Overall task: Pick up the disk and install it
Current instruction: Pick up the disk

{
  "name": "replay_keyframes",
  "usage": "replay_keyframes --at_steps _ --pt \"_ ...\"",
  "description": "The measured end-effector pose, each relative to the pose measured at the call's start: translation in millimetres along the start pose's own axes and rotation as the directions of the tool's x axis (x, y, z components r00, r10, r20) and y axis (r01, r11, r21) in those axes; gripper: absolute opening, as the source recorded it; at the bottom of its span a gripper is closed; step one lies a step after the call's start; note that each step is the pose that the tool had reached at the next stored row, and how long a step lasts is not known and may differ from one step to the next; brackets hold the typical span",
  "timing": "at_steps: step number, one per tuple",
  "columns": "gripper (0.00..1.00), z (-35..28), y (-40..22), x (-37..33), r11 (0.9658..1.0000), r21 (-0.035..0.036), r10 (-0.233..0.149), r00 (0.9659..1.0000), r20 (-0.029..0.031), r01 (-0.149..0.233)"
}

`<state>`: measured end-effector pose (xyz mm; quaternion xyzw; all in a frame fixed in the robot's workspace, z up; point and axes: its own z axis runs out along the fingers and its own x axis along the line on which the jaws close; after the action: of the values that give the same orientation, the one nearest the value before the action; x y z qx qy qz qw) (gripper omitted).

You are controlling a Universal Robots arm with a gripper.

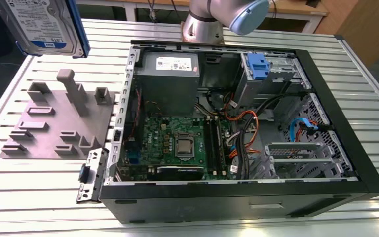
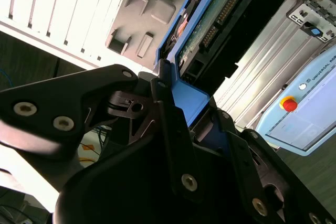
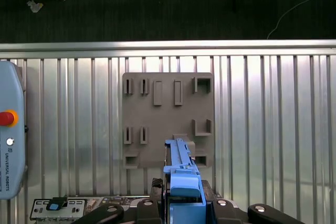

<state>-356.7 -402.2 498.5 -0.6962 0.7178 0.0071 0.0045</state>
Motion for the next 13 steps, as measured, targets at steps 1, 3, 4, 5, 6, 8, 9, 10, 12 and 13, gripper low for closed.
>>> replay_keyframes --at_steps 1,3,4,5,6,8,9,10,12,13 --pt "0.37 0.0 0.0 0.0 1.0000 0.0000 0.000 1.0000 0.0000 0.000" --pt "0.37 0.0 0.0 0.0 1.0000 0.0000 0.000 1.0000 0.0000 0.000" --pt "0.37 0.0 0.0 0.0 1.0000 0.0000 0.000 1.0000 0.0000 0.000" --pt "0.37 0.0 -0.1 0.0 1.0000 0.0000 0.000 1.0000 0.0000 0.000" --pt "0.37 0.0 -0.1 0.0 1.0000 0.0000 0.000 1.0000 0.0000 0.000" --pt "0.37 0.0 -0.1 0.0 1.0000 0.0000 0.000 1.0000 0.0000 0.000" --pt "0.37 0.0 -0.2 0.1 1.0000 0.0000 0.000 1.0000 0.0000 0.000" --pt "0.37 -0.1 -0.3 0.8 1.0000 -0.0001 0.000 1.0000 -0.0001 0.000" --pt "0.37 0.0 -0.2 2.8 1.0000 0.0000 0.000 1.0000 0.0000 0.000" --pt "0.37 -0.1 -0.3 4.1 1.0000 -0.0001 0.000 1.0000 -0.0001 0.000"
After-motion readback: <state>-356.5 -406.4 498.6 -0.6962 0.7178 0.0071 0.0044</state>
